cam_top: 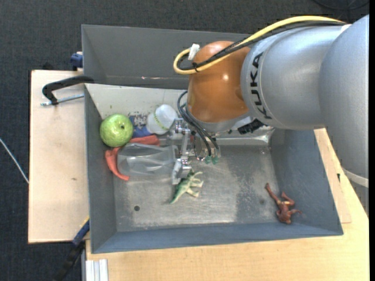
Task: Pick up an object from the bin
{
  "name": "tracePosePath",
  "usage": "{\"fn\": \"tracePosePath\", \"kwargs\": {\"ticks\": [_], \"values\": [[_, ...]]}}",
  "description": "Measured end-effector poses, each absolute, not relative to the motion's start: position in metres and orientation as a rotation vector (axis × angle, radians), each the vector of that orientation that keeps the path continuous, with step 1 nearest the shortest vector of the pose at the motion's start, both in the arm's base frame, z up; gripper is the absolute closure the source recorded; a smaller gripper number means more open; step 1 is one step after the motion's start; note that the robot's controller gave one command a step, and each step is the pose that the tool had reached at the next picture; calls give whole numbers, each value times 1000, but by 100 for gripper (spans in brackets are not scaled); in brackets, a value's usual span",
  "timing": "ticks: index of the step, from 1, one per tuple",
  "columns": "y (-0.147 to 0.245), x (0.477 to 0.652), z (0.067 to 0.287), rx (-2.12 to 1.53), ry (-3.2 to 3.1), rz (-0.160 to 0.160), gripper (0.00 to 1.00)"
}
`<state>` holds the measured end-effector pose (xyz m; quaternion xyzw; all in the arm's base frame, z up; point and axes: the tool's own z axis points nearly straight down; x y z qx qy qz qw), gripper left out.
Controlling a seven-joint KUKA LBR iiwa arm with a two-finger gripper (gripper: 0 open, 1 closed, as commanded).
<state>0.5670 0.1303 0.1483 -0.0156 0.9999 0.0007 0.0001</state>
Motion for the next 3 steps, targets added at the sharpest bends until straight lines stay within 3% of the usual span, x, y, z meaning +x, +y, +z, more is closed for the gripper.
{"fn": "tracePosePath", "kwargs": {"ticks": [1,2,3], "values": [[105,537,133,-267,3110,10,0],[80,514,103,-764,3042,-3,0],[69,505,74,-725,3057,1,100]]}}
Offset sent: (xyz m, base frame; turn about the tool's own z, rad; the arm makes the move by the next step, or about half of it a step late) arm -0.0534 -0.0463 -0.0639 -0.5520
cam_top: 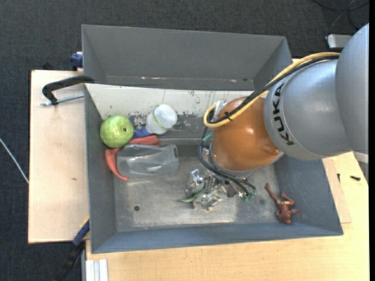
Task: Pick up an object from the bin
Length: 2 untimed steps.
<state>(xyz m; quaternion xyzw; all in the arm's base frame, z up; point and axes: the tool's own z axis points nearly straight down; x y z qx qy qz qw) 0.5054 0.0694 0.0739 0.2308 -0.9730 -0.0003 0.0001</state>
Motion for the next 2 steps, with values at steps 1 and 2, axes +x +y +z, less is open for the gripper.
{"fn": "tracePosePath", "kwargs": {"ticks": [1,2], "values": [[69,505,74,725,-3056,-1,100],[73,509,238,752,-3061,0,100]]}}
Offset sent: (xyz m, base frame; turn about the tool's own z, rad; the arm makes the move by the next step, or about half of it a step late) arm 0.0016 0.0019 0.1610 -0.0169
